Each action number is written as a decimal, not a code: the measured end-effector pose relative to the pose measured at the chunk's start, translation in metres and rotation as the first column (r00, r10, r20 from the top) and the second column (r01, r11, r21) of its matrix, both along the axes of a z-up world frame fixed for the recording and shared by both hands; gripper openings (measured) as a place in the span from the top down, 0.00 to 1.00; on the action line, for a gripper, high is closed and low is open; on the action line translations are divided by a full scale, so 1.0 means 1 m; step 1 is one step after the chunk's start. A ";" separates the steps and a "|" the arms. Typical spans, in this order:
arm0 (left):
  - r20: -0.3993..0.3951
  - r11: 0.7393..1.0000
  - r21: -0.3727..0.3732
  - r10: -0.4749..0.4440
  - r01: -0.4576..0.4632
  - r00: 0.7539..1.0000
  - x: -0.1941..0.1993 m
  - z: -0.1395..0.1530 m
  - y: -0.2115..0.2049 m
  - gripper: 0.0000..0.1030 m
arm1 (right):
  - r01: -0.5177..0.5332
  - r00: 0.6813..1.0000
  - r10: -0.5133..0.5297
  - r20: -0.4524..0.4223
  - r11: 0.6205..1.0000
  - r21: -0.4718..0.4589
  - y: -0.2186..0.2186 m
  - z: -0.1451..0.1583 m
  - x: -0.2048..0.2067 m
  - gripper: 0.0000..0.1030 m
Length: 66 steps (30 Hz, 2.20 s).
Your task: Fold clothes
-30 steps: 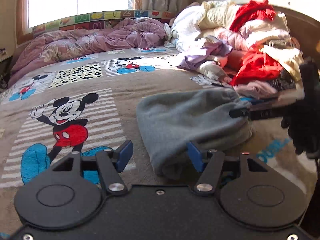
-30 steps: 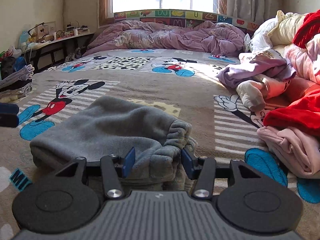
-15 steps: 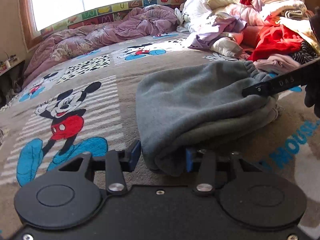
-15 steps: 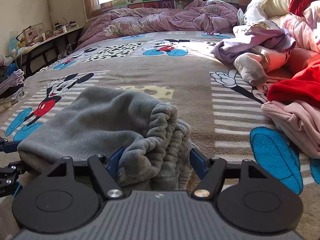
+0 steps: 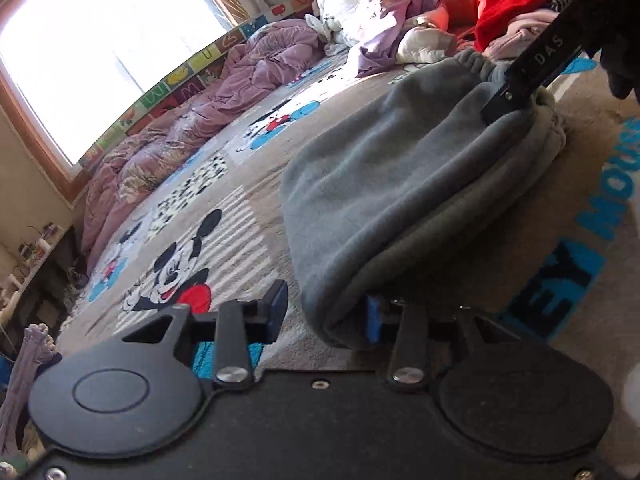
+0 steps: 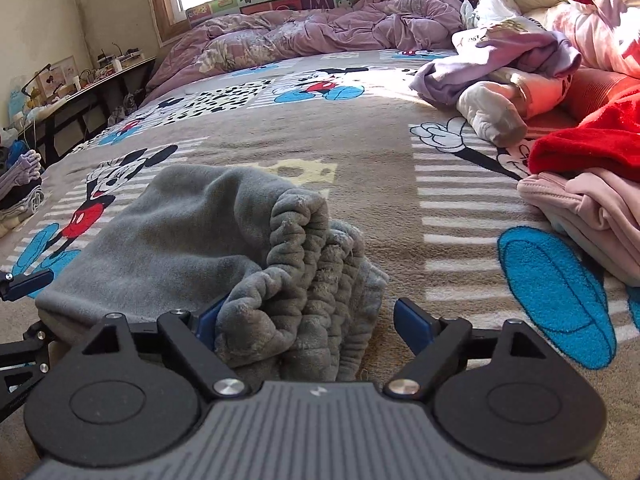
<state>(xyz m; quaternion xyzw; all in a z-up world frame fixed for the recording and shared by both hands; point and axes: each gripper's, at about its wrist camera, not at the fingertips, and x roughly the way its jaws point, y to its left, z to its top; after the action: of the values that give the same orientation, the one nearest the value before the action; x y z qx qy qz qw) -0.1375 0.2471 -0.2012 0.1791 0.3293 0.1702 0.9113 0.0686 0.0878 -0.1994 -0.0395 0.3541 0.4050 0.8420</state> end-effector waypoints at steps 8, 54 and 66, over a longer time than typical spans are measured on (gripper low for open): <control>0.190 0.703 -0.711 0.243 -0.037 0.951 -0.037 0.048 0.092 0.42 | 0.172 0.950 -0.088 -0.299 0.948 0.268 -0.046 -0.010 0.006 0.19; 0.075 0.264 -0.963 0.461 -0.056 0.884 -0.102 0.021 0.094 0.73 | 0.148 0.859 0.072 -0.507 0.913 0.381 -0.014 -0.021 -0.072 0.43; 0.267 0.298 -0.952 0.714 0.065 0.647 -0.256 0.091 0.173 0.73 | -0.125 0.813 0.408 -0.414 0.818 0.561 0.148 0.069 -0.153 0.44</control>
<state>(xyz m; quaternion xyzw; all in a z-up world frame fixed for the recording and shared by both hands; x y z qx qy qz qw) -0.3937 0.4205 -0.1099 -0.5047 0.0482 0.2106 0.8358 -0.0842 0.2363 -0.1305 0.2431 0.4373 0.5974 0.6267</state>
